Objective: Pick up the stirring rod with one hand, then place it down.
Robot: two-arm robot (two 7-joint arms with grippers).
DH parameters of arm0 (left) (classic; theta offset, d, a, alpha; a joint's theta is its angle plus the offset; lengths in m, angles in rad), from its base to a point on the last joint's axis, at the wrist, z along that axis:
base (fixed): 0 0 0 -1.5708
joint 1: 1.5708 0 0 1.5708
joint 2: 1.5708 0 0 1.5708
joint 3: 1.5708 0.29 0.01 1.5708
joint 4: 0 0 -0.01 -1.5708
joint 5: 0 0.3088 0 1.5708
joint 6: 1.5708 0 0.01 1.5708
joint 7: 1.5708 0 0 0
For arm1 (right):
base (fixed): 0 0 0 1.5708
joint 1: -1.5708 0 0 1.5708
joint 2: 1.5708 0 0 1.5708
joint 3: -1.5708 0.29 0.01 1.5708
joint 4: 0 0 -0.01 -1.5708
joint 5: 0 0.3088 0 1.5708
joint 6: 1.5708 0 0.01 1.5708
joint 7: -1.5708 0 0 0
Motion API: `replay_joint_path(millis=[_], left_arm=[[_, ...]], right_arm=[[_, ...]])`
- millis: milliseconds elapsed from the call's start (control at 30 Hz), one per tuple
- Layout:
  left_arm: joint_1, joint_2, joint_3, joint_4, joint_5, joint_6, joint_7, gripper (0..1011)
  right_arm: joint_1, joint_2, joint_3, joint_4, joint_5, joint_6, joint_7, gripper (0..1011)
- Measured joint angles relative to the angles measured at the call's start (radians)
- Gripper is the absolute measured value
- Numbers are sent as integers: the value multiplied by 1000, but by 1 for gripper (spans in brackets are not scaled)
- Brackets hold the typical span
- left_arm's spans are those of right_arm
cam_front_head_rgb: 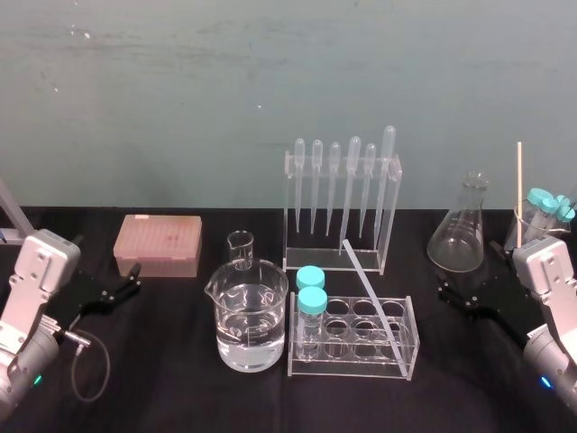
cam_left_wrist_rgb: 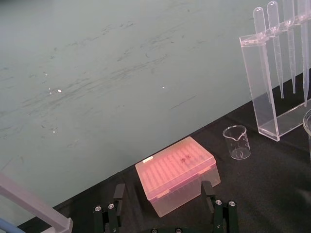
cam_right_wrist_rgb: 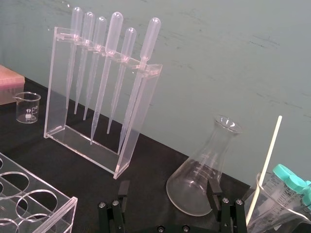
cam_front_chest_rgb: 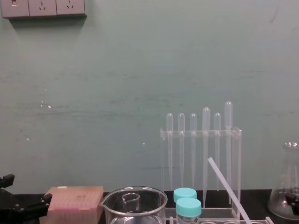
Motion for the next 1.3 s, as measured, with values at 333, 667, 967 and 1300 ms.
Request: replay_joint_path(millis=[333,667,967,1300], left_arm=[[0,0,0,0,0,0,0,1000],[0,0,0,0,0,0,0,1000],[0,0,0,0,0,0,0,1000],[0,0,0,0,0,0,0,1000]], right_arm=[[0,0,0,0,0,0,0,1000],[0,0,0,0,0,0,0,1000],[0,0,0,0,0,0,0,1000],[0,0,0,0,0,0,0,1000]])
